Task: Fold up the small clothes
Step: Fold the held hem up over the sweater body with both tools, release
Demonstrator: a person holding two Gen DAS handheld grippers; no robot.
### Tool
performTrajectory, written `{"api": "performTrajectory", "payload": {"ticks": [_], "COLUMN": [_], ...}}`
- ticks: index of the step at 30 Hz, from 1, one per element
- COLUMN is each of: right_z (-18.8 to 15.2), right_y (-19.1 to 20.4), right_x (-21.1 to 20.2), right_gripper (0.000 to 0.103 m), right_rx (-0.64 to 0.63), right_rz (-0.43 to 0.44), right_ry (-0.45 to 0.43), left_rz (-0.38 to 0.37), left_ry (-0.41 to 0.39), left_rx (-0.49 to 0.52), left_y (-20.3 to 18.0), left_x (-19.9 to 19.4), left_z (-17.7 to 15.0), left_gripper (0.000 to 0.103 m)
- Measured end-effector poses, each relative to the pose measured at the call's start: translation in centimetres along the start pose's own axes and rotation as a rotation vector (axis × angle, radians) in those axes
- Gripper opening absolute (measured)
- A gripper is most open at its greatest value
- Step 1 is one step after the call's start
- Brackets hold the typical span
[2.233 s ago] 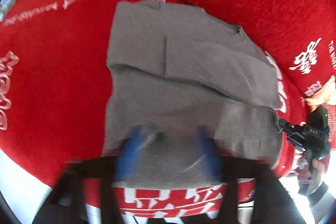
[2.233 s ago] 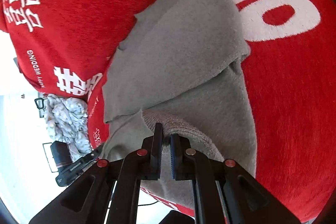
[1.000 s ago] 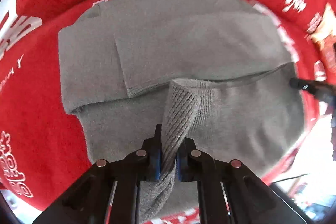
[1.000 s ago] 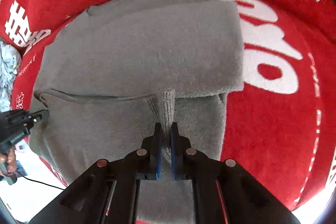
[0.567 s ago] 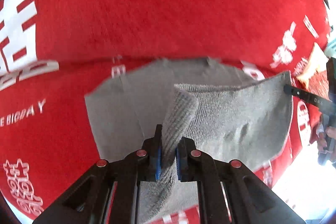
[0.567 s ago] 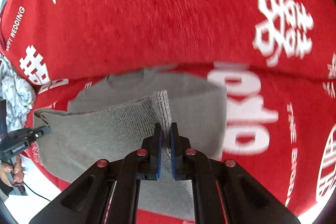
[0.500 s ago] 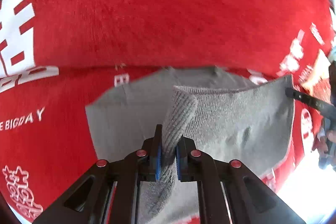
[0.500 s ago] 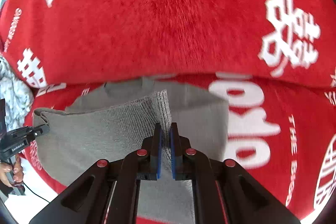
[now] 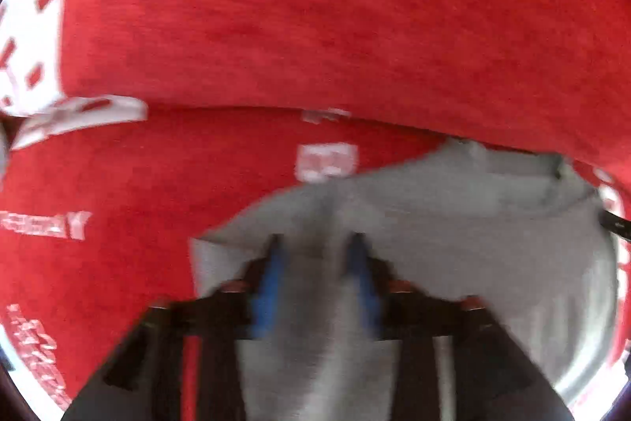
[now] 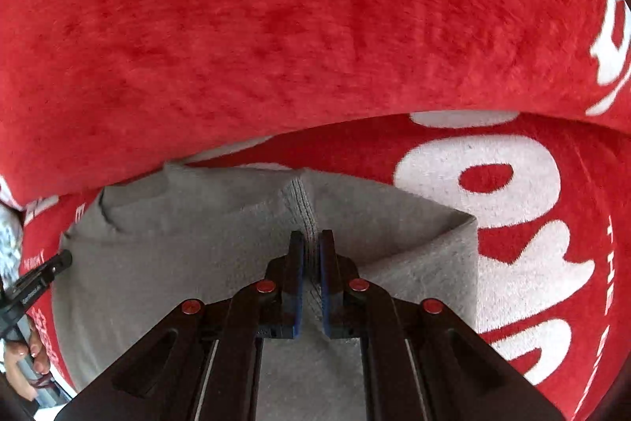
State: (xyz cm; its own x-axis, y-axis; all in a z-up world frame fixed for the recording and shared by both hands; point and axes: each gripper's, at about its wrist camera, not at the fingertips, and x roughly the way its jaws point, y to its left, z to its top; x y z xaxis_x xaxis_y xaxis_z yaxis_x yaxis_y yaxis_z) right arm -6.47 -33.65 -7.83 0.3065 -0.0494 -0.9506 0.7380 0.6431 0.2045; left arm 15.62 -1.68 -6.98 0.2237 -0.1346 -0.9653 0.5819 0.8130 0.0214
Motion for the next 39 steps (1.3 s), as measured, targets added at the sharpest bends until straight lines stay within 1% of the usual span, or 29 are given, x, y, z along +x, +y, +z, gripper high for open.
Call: {"api": "performTrajectory", "payload": {"ticks": [2,4,5,6,7,8,9,11,14,15,16,18,19,20,21,22,23,24,25,27,29,31,32,34,35,36,37,38,39], "right_z": [0.1,0.2,0.1,-0.1,-0.5,-1.1,-1.5,-3.0,-5.5,-6.2,-7.0,-8.3,-8.8,-9.2,-9.4,-9.7,-10.0,-10.5,-11.2,-13.2,-15.8,-18.4,-19.7,-20.6,-20.7,-21.1,-20.9,-20.6,-20.2], "right_y": [-0.5,-1.5,-2.1,-2.7,-3.1,-3.1,-2.9,-2.1,-0.5,-0.2,0.1,0.0,-0.5,-1.3,-2.3,-3.3,-4.1,-5.1,-6.1,-7.6,-8.8,-9.7,-10.1,-10.2,-10.4,-10.3,-10.2,-10.1,-9.9], "right_x": [-0.4,-1.2,-1.7,-2.3,-3.1,-4.0,-4.5,-5.6,-5.9,-5.5,-5.0,-4.0,-4.0,-4.4,-4.9,-5.5,-6.2,-6.9,-7.8,-9.6,-10.4,-10.4,-10.0,-8.8,-7.5,-7.2,-6.9,-6.6,-6.5], "right_gripper": [0.012,0.012,0.012,0.012,0.012,0.012,0.016,0.016,0.016,0.016,0.016,0.015,0.013,0.012,0.012,0.012,0.013,0.021,0.040,0.063,0.063,0.063,0.063,0.063,0.063,0.063,0.060,0.054,0.025], "right_rx": [0.022,0.066,0.095,0.127,0.141,0.134,0.120,0.068,0.007,-0.003,-0.011,-0.026,-0.024,0.002,0.038,0.078,0.111,0.143,0.177,0.262,0.369,0.485,0.551,0.641,0.683,0.723,0.747,0.759,0.758], "right_rz": [-0.040,-0.111,-0.097,-0.058,-0.027,0.002,0.021,0.049,0.096,0.106,0.101,0.037,0.017,0.024,0.021,0.023,0.050,0.072,0.081,0.113,0.167,0.206,0.244,0.292,0.318,0.348,0.359,0.363,0.357], "right_ry": [-0.015,-0.021,-0.019,-0.016,-0.016,-0.018,-0.015,-0.010,0.017,0.033,0.053,0.085,0.075,0.060,0.066,0.070,0.065,0.059,0.059,0.057,0.086,0.123,0.146,0.166,0.161,0.147,0.133,0.119,0.118], "left_rz": [0.088,0.118,0.104,0.089,0.051,0.022,0.002,-0.053,-0.120,-0.128,-0.109,-0.043,-0.036,-0.056,-0.065,-0.042,-0.025,-0.021,-0.038,-0.117,-0.176,-0.208,-0.214,-0.233,-0.240,-0.243,-0.239,-0.247,-0.257], "left_ry": [-0.006,0.015,0.022,0.024,0.028,0.031,0.033,0.031,0.049,0.056,0.069,0.114,0.126,0.114,0.104,0.115,0.120,0.126,0.140,0.150,0.189,0.227,0.246,0.284,0.291,0.293,0.294,0.290,0.284], "left_rx": [-0.017,-0.053,-0.070,-0.079,-0.086,-0.083,-0.079,-0.057,-0.022,-0.009,0.007,0.018,0.009,-0.007,-0.020,-0.017,-0.015,-0.021,-0.052,-0.124,-0.191,-0.249,-0.269,-0.302,-0.305,-0.302,-0.300,-0.302,-0.304], "left_y": [1.4,2.9,3.6,4.0,4.4,4.5,4.4,3.8,1.5,0.5,-0.3,-0.9,-0.8,-0.4,0.2,0.8,1.2,1.7,2.6,4.1,5.4,6.1,6.2,5.8,5.6,5.2,4.6,4.4,4.5], "left_x": [-0.2,-0.6,-1.1,-1.6,-2.6,-3.4,-3.9,-5.5,-6.1,-5.9,-5.3,-3.5,-3.0,-3.0,-3.4,-3.9,-4.4,-4.8,-5.5,-6.6,-6.8,-6.6,-6.4,-5.9,-5.7,-5.7,-5.6,-5.6,-5.4], "left_z": [0.3,0.2,0.1,0.1,-0.3,-0.8,-1.2,-2.5,-5.0,-5.6,-6.5,-7.9,-8.4,-8.7,-9.0,-9.2,-9.5,-9.8,-10.4,-11.6,-12.7,-14.1,-14.5,-15.6,-15.9,-16.3,-16.3,-16.3,-16.2], "left_gripper": [0.053,0.053,0.053,0.053,0.053,0.053,0.053,0.053,0.053,0.053,0.053,0.053,0.053,0.053,0.053,0.053,0.059,0.069,0.087,0.089,0.089,0.089,0.089,0.089,0.089,0.089,0.089,0.084,0.077]}}
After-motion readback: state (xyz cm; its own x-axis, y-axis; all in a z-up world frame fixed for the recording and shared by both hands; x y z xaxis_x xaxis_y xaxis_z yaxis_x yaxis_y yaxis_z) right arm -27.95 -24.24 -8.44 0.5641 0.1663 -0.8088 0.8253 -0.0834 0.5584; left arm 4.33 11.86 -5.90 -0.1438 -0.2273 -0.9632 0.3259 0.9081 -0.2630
